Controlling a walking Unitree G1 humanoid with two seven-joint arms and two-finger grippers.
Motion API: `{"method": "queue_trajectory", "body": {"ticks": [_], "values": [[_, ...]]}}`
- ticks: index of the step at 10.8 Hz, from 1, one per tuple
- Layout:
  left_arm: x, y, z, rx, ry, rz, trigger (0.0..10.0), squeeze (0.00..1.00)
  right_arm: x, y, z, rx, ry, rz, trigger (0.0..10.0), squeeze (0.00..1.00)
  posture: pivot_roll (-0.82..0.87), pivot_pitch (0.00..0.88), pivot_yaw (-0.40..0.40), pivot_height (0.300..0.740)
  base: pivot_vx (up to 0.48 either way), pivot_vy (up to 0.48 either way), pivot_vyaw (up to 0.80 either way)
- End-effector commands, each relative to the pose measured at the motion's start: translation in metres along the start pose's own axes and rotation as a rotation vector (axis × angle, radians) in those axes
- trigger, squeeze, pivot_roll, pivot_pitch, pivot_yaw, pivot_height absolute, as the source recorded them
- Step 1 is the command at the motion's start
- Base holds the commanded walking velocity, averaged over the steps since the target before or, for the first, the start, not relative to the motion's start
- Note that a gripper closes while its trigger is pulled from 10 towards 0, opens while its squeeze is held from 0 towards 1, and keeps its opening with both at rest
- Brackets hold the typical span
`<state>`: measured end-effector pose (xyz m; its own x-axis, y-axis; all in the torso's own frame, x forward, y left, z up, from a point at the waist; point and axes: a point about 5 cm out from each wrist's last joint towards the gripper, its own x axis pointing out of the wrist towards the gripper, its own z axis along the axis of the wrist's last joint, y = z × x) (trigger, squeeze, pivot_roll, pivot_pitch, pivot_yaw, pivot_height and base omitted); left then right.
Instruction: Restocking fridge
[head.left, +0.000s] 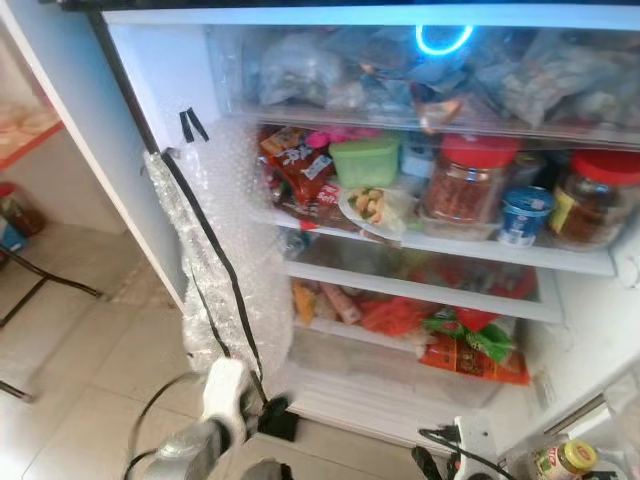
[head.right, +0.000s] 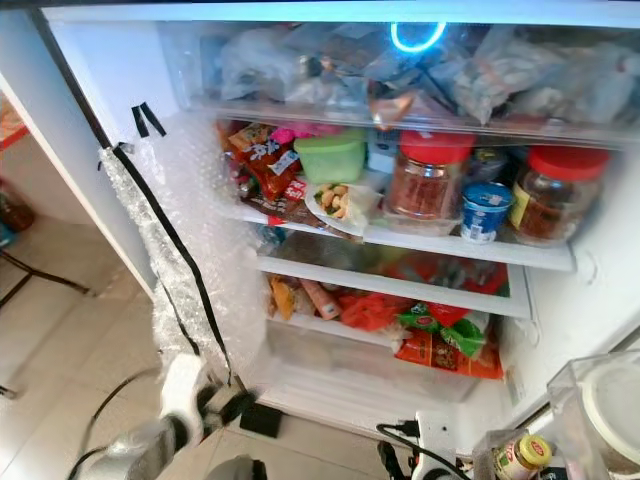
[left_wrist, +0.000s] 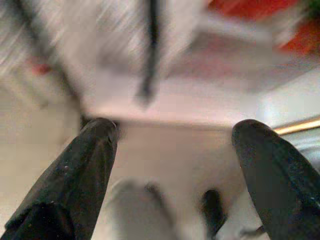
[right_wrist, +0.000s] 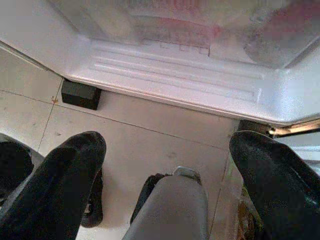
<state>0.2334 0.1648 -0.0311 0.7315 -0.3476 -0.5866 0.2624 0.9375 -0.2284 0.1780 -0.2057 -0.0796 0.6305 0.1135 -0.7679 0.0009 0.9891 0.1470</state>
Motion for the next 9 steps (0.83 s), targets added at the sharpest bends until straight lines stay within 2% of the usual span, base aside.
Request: {"method": "queue_trajectory", "body": {"ticks": [1,2,4,6,9], "values": [[-0.005,0.015,-0.013,0.033,0.065,0.088,10.0,0.00,0.000,0.001,-0.002,0.003,0.006,0.001,10.0,0.00,0.02,0.000,0.060,0.677,0.000,0.000,0.00],[-0.013,0.032,-0.033,0.067,0.159,0.219,10.0,0.00,0.000,0.002,-0.002,0.000,0.008,0.003,10.0,0.00,0.02,0.000,0.059,0.677,0.000,0.000,0.00],[-0.032,0.046,-0.066,0.025,0.260,0.333,10.0,0.00,0.000,0.002,-0.002,0.000,0.008,0.003,10.0,0.00,0.02,0.000,0.059,0.677,0.000,0.000,0.00],[-0.038,0.049,-0.078,-0.010,0.280,0.377,10.0,0.00,0.000,0.001,-0.002,-0.001,0.009,0.004,10.0,0.00,0.02,0.000,0.056,0.677,0.000,0.480,0.00],[-0.041,0.047,-0.087,-0.011,0.296,0.388,10.0,0.00,0.000,0.002,-0.003,-0.003,0.008,0.004,10.0,0.00,0.02,0.000,0.062,0.677,0.000,0.480,0.00]]}}
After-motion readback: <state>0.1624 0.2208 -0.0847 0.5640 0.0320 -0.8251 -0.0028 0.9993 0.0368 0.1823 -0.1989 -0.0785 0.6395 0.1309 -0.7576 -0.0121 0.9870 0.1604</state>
